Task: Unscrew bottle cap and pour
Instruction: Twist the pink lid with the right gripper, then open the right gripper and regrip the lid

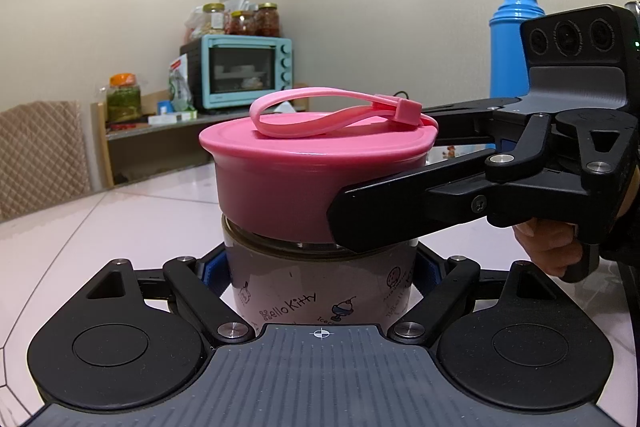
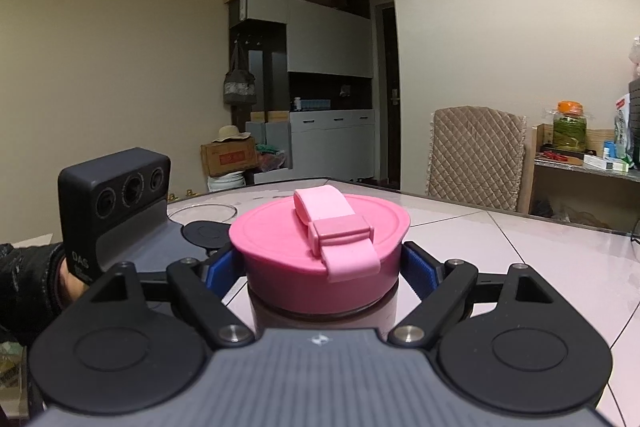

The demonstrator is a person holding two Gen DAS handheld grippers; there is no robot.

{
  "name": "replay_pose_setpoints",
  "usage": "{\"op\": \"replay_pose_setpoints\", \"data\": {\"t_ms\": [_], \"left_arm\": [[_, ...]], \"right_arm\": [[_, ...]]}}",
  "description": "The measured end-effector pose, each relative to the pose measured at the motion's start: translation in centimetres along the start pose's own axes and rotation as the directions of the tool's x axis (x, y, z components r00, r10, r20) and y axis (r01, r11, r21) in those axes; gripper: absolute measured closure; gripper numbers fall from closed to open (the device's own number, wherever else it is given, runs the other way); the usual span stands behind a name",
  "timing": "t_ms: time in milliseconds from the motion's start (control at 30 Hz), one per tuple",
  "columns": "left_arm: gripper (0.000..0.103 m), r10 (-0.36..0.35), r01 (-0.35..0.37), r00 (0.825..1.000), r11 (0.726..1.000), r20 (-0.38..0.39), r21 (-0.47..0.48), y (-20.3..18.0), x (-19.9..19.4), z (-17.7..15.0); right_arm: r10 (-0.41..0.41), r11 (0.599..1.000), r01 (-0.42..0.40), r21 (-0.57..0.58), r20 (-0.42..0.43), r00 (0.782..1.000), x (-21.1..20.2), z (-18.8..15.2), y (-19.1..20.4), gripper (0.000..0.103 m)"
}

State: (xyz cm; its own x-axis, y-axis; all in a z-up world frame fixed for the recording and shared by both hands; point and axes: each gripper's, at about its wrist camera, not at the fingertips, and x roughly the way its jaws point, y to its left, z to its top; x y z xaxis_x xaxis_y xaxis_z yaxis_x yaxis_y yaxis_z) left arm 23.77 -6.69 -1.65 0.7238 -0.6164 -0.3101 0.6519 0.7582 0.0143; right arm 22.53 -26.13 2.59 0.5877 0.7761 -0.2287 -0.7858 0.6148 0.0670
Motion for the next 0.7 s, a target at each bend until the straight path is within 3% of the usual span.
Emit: {"op": "replay_pose_setpoints", "data": {"t_ms": [333, 533, 700], "left_arm": [[0.013, 0.000, 0.000, 1.000, 1.000, 0.000, 0.001, 0.0, 0.0, 0.0], [0.013, 0.001, -0.001, 1.000, 1.000, 0.000, 0.001, 0.1, 0.0, 0.0], [0.013, 0.001, -0.001, 1.000, 1.000, 0.000, 0.001, 0.1, 0.1, 0.0]], "right_arm": [[-0.201, 0.978, 0.200, 0.051, 0.022, 0.979, -1.5, 0.3, 4.1, 0.006], [-0.345, 0.935, 0.343, 0.093, 0.003, 0.939, -1.3, 0.4, 5.5, 0.006], [-0.404, 0.912, 0.402, 0.077, 0.005, 0.915, 0.1, 0.1, 6.3, 0.006]]}}
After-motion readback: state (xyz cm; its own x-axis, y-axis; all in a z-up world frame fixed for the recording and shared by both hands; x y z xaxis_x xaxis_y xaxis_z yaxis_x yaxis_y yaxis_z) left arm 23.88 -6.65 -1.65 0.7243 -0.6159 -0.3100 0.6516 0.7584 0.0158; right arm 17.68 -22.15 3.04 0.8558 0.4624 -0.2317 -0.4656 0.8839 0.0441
